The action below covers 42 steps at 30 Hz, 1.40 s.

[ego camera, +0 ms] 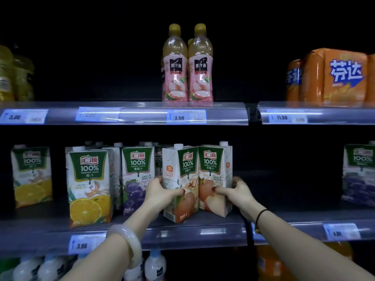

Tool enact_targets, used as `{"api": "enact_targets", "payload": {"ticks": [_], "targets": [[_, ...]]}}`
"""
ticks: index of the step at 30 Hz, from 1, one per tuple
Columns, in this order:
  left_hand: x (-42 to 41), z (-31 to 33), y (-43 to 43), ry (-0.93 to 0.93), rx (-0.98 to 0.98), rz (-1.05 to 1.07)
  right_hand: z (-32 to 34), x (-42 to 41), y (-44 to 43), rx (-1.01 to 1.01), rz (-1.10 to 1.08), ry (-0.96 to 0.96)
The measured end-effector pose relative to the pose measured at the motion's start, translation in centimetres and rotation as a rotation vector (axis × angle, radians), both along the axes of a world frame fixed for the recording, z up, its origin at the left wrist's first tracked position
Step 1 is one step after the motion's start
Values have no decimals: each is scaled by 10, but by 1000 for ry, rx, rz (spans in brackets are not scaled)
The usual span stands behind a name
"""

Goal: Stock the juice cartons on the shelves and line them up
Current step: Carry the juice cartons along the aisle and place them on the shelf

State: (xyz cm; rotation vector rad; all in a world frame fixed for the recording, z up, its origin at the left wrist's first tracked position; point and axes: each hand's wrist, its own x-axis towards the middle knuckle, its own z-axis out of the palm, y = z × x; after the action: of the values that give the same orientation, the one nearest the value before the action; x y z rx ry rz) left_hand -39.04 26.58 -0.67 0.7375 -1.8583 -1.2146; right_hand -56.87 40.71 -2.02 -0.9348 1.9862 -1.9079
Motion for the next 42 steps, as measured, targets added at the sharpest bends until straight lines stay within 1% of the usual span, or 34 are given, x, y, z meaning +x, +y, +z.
{"api": "enact_targets", "payload": {"ticks": [2,5,9,14,21,29,34,39,42], "targets": [[3,0,6,5,-30,6,-2,4,7,-59,-30,-18],[5,1,23,33,-129,12,-1,9,26,-90,-53,29],[7,12,50,93,-178,-58,5,17,54,-204,-119,11],[-2,20,88,99,-157,-193,14,22,108,-196,-188,17],[-41,1,155,92,-93,-339,-1,9,205,-161,-312,-40],[-128,-3,265,65,-84,-547,-9,-37,336,-247,-443,-137],[-200,-6,356,78,-57,-658,-8,-88,437,-248,-553,-111],[-277,-10,449,123,35,-757,-7,-145,535,-214,-667,-71],[-323,-13,499,122,50,-835,-10,-176,588,-196,-727,-57]]}}
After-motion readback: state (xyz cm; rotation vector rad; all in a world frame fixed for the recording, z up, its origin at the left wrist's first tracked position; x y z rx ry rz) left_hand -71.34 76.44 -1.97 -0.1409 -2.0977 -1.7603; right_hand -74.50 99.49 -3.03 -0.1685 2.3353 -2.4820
